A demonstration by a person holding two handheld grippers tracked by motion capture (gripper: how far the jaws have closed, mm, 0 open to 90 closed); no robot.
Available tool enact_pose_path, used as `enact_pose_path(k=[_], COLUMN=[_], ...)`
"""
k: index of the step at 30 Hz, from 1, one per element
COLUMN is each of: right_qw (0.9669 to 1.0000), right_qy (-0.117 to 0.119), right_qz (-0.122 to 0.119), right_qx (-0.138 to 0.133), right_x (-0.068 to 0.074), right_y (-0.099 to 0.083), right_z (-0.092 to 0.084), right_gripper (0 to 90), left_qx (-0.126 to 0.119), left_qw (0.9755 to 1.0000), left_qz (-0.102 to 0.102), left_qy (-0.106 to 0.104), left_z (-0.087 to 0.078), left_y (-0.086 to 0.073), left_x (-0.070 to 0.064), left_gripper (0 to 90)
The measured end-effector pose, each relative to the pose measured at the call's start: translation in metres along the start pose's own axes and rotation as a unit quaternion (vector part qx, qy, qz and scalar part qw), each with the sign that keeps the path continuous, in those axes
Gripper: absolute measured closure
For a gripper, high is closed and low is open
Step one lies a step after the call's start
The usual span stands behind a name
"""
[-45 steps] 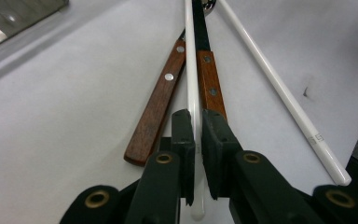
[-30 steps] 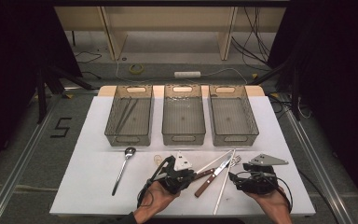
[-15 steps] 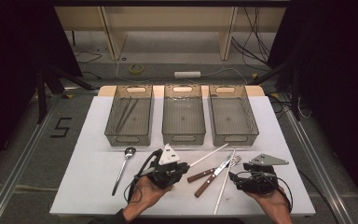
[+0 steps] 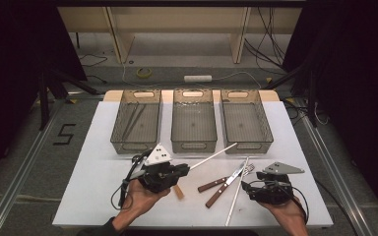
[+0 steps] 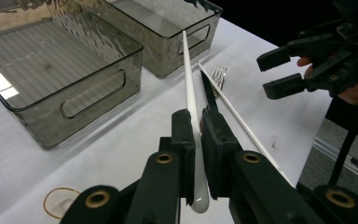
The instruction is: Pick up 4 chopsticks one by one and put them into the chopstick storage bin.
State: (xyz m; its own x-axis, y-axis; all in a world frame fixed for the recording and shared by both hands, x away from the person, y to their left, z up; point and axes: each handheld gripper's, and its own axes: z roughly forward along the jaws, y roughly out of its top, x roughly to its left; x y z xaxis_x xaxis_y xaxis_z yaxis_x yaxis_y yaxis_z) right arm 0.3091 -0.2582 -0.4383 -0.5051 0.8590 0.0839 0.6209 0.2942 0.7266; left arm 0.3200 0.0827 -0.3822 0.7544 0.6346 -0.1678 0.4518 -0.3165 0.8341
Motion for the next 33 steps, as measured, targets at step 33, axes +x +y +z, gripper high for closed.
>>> enact_pose_path(k=[33], right_qw=[1.0000], right_qy=[0.001], right_qz=[0.001], right_qx=[-0.001], right_x=[-0.001], right_y=[0.000], right_z=[0.000], right_gripper=[33.5], left_qx=[-0.071], left_qw=[0.9810], left_qz=[-0.071], left_qy=[0.166], left_z=[-0.030], left_y=[0.029], left_x=[0.129], left_gripper=[83.3])
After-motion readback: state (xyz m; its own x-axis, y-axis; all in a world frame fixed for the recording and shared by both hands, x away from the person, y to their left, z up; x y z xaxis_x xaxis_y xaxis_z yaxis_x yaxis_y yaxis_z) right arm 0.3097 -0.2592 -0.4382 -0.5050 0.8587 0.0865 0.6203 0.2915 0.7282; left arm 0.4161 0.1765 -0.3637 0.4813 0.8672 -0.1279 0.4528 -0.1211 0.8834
